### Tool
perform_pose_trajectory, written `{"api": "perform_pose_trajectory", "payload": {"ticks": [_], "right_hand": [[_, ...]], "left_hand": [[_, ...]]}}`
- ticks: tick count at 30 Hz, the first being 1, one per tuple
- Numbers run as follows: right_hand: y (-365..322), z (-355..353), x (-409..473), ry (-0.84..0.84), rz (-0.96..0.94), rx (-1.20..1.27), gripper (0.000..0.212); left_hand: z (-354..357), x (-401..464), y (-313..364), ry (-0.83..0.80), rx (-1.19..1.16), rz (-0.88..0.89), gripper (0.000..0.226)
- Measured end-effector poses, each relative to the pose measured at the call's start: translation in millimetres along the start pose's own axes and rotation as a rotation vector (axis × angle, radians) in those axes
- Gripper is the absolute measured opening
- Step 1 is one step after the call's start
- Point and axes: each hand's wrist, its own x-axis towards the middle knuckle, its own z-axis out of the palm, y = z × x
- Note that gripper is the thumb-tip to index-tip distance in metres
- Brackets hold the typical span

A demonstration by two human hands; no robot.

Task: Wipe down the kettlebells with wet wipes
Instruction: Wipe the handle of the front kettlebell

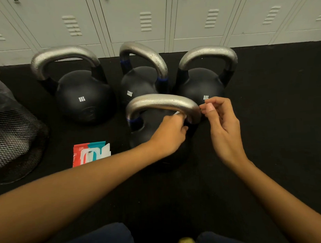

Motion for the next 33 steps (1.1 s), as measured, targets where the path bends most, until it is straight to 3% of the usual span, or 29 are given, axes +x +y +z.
{"api": "perform_pose_trajectory", "payload": {"ticks": [2, 6, 9, 17, 24, 29, 33], "right_hand": [[0.7, 0.0, -0.9, -0.004, 0.014, 0.027, 0.021], [5.3, 0.3, -3.0, 0.001, 0.003, 0.058, 0.026], [6.5, 1.7, -1.8, 0.01, -0.006, 0.078, 0.026], [7.3, 3.4, -1.3, 0.012, -0.002, 0.108, 0.021], [9.3, 2.0, 2.1, 0.001, 0.007, 0.088, 0.026], [10.8, 1.2, 3.3, -0.004, 0.018, 0.105, 0.027], [10.9, 0.9, 3.4, -0.016, 0.026, 0.109, 0.025]], "left_hand": [[10.4, -10.2, 4.5, 0.008, -0.052, -0.041, 0.037], [41.6, -41.7, 13.7, -0.145, -0.177, -0.058, 0.089], [52.1, -46.9, 12.2, -0.187, -0.172, -0.067, 0.094], [66.2, -45.4, 7.6, -0.089, -0.125, -0.003, 0.108], [51.9, -22.7, 4.1, 0.047, -0.304, 0.006, 0.089], [55.3, -39.8, 7.7, 0.024, -0.29, -0.003, 0.073], [35.8, -21.8, -15.7, 0.246, -0.22, 0.041, 0.04]]}}
